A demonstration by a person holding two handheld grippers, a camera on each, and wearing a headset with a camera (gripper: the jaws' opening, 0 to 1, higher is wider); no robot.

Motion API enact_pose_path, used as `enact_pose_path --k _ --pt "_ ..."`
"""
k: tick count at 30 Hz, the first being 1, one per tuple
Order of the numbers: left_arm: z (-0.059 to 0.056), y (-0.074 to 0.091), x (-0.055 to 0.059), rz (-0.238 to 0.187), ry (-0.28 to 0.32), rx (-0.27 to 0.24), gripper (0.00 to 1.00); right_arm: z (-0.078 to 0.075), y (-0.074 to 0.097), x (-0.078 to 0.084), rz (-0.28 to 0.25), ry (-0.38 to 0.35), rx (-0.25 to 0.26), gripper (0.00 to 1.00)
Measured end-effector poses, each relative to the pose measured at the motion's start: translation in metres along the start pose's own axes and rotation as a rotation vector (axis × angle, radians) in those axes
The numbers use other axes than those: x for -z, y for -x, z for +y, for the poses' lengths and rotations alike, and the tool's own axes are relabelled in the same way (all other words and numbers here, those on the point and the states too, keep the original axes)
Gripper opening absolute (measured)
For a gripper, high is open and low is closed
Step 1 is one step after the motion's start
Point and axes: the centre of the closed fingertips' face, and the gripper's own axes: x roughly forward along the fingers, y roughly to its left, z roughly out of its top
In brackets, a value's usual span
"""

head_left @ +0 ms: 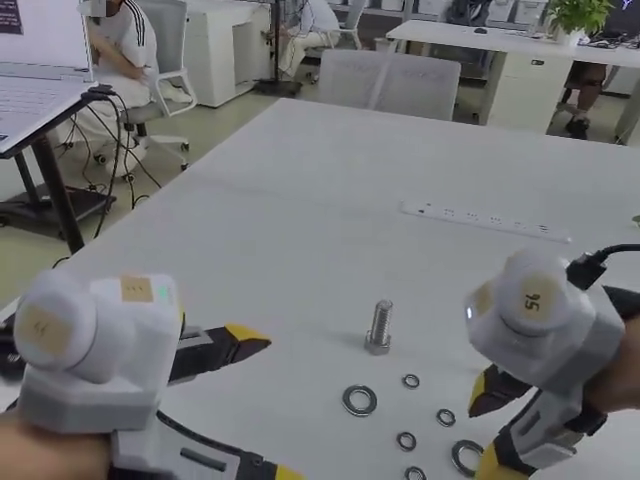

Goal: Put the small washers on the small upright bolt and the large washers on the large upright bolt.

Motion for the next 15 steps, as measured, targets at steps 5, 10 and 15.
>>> enact_pose_path --k 5,10,15 --pt "-0.001 -0.001 0.000 0.001 0.001 0.005 0.98 0.000 -0.007 0.006 0.030 -0.003 -0.005 0.35" --pt "-0.002 -0.001 0.000 0.001 0.001 0.008 0.98 -0.002 -0.012 0.007 0.038 -0.012 -0.008 0.33" --pt "-0.003 -0.001 0.000 -0.001 0.002 0.010 0.97 -0.003 -0.017 0.009 0.057 -0.011 -0.002 0.32"
